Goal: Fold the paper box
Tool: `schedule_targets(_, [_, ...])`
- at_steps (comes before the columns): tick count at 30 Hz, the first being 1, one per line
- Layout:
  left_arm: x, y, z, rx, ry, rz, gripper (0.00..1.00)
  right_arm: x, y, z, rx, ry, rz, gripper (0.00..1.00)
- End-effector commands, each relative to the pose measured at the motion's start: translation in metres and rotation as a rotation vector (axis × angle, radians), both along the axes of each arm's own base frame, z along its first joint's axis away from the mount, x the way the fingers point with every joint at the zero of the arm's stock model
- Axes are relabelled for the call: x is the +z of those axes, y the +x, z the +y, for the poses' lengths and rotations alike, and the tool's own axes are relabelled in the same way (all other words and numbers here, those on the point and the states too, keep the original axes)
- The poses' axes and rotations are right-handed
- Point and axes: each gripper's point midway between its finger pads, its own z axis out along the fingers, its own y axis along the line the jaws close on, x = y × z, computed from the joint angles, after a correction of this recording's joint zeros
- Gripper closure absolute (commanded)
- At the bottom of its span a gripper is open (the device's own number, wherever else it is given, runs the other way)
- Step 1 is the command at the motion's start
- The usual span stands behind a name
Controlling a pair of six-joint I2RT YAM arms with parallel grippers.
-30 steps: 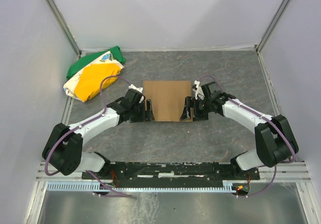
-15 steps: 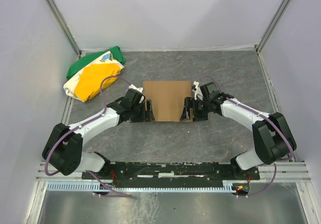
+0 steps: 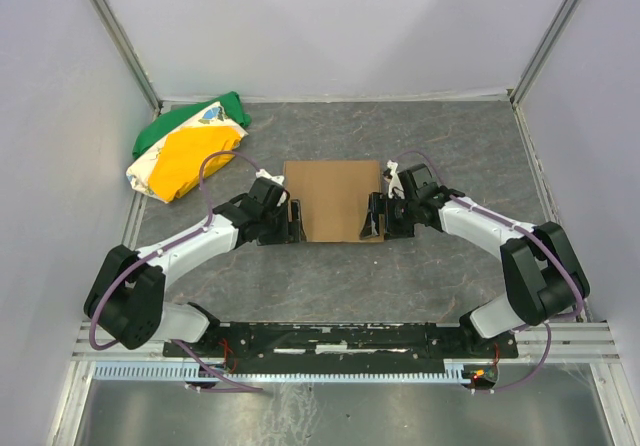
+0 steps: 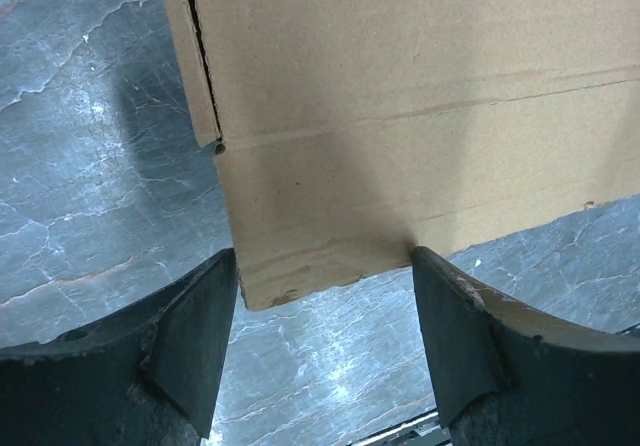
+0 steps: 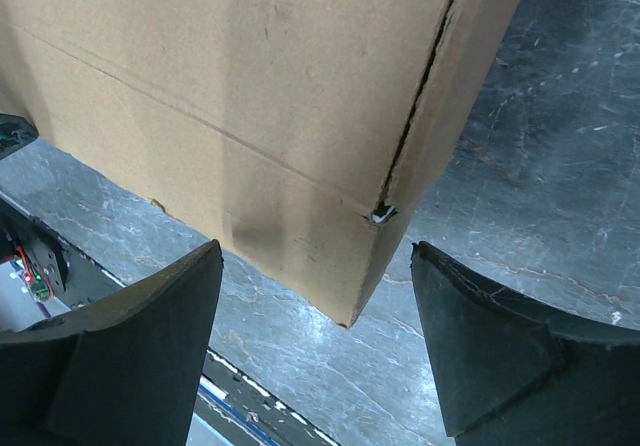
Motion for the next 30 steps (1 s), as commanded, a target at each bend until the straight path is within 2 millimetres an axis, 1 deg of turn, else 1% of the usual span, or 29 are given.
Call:
schedule_targets(1, [0.013, 0.004, 0.008, -0.034, 0.046, -0.067, 0.23, 0.004, 0.008, -0.002, -0.003, -0.017, -0.055, 0.16])
schedule_targets(8, [0.015, -0.002, 0.021, -0.031, 0.094, -0.07, 0.24, 0.006, 0.007, -0.002, -0.001, -0.016, -0.054, 0.16])
schedule_targets(14, [0.022, -0.003, 0.024, -0.021, 0.098, -0.079, 0.26, 0.009, 0.007, -0.001, 0.002, -0.011, -0.056, 0.16])
schedule_targets(18, [0.033, -0.001, 0.026, -0.004, 0.098, -0.108, 0.26, 0.013, 0.005, -0.001, 0.009, -0.002, -0.068, 0.16])
schedule_targets(20, [0.043, 0.004, 0.035, 0.039, 0.116, -0.157, 0.25, 0.018, 0.004, -0.002, 0.006, 0.003, -0.091, 0.16])
schedule_targets(21, [0.046, 0.006, 0.04, 0.071, 0.12, -0.185, 0.22, 0.021, 0.004, -0.003, 0.003, 0.005, -0.106, 0.16])
schedule_targets(23, [0.052, 0.007, 0.043, 0.107, 0.078, -0.25, 0.22, 0.029, 0.004, -0.005, -0.006, 0.01, -0.133, 0.16])
schedule_targets(24, [0.055, 0.006, 0.041, 0.118, 0.03, -0.287, 0.22, 0.031, 0.003, -0.007, -0.011, 0.006, -0.138, 0.15])
schedule_targets(27, [0.057, 0.002, 0.037, 0.159, -0.088, -0.355, 0.26, 0.033, 0.001, -0.009, -0.01, -0.004, -0.137, 0.16])
schedule_targets(30, [0.057, -0.001, 0.04, 0.167, -0.109, -0.381, 0.28, 0.032, -0.001, -0.015, -0.019, -0.028, -0.139, 0.15])
